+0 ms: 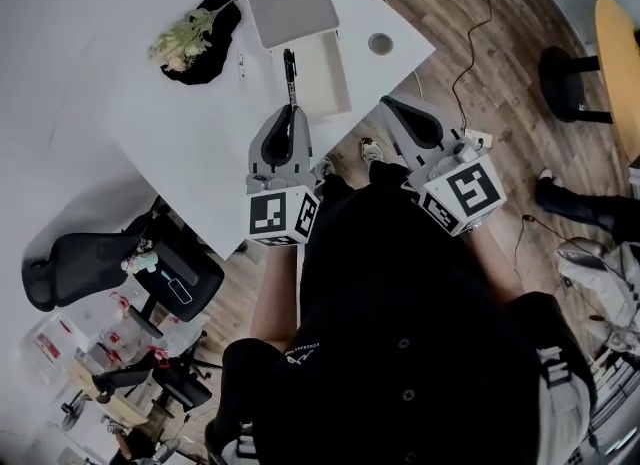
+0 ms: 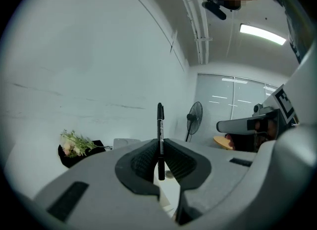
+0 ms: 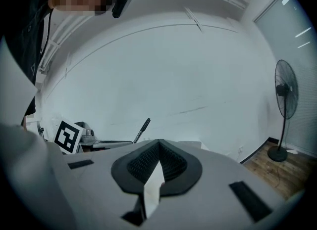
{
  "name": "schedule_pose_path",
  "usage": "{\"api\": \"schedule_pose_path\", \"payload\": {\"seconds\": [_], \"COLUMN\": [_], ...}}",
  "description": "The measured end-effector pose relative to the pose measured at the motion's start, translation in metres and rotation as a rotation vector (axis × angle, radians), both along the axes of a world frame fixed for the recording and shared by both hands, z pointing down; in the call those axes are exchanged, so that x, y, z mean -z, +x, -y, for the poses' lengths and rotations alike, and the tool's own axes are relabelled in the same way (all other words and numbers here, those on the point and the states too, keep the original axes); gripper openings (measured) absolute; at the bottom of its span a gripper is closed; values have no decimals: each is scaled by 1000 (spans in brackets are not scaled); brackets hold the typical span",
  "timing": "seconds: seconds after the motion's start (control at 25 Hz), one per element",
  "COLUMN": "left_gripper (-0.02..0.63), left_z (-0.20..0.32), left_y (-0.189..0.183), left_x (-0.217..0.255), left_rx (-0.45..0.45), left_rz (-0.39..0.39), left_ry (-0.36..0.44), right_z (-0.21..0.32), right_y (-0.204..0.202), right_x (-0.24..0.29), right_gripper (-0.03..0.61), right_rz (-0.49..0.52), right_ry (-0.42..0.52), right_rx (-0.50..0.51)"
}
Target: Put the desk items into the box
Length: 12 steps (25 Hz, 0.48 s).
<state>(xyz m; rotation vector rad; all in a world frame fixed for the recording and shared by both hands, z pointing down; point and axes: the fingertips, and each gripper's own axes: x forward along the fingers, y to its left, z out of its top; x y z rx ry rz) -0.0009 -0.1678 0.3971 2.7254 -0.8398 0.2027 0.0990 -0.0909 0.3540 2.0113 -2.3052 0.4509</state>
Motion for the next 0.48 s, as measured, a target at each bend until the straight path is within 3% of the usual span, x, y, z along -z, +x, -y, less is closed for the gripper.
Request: {"api": "schedule_pose_path", "payload": {"seconds": [0.48], "left_gripper": [44], "left_z": [23], "left_y": [26], "left_x": [-67], "left_rx": [-99], "left_rz": [109], "left_ry": [-106], "right_z": [-8], "right_y": [20], "right_x": [-14], "right_gripper": [-2], "right_rz": [-18], "right_ry": [-57], "right_rx": [-165]}}
